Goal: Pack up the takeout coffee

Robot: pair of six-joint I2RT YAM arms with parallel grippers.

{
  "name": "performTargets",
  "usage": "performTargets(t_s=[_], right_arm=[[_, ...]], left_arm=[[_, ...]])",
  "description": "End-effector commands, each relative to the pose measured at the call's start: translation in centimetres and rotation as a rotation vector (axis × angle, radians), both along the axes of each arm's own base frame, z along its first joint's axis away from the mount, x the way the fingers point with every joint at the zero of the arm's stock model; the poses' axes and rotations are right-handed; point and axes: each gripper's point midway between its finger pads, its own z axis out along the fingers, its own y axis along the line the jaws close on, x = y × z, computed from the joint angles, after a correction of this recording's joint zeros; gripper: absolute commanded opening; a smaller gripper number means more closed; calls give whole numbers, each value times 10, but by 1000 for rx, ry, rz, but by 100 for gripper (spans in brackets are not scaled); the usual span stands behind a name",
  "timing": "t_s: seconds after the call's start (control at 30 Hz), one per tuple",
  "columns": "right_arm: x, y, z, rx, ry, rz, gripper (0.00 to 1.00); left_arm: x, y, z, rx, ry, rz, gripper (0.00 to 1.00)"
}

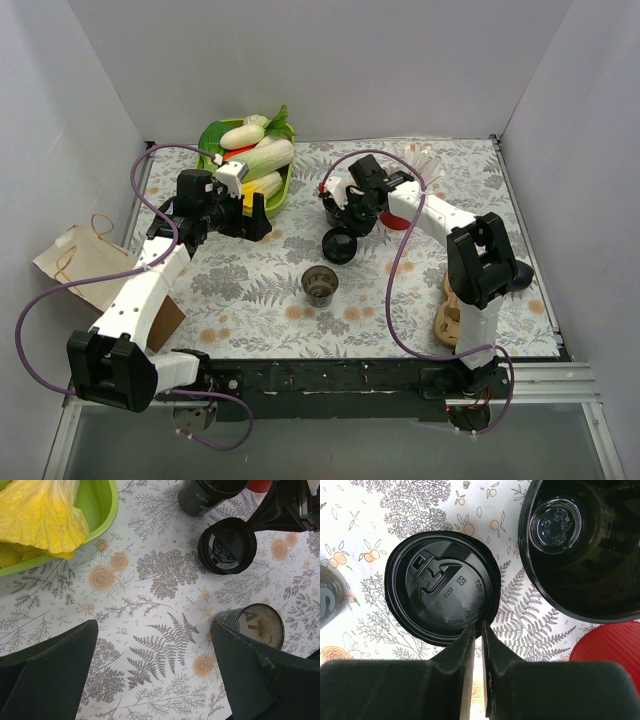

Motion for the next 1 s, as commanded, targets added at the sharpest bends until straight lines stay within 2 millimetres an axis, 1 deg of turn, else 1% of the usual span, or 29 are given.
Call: performTargets(t_s=[0.0,0.17,0.27,0.37,0.5,0.63,0.73,0.83,0.97], right_arm=[[9,1,7,14,-9,-20,16],[10,1,2,11,1,-20,16],[9,0,-2,7,11,-25,17],[10,2,-1,15,15,-24,17],[14,4,5,26,8,-39,22],[17,10,22,63,-14,-42,22],[21,11,30,75,-38,-54,23],[24,8,27,60,-48,-71,27],[27,3,18,32,-45,-84,27]], left_arm=[[-1,-2,6,-13,-18,-7,98],[-1,-2,4,-11,-16,-5,98],[0,-2,4,-10,-14,-5,98],[0,-2,3,-10,-13,-5,98],[1,-2,3,-9,-13,-4,98],[0,-1,3,-7,-14,-4,98],[-1,-1,1,-8,-9,-6,98],[-1,-1,0,-9,-5,-5,98],[0,-2,1,-9,-7,-5,98]])
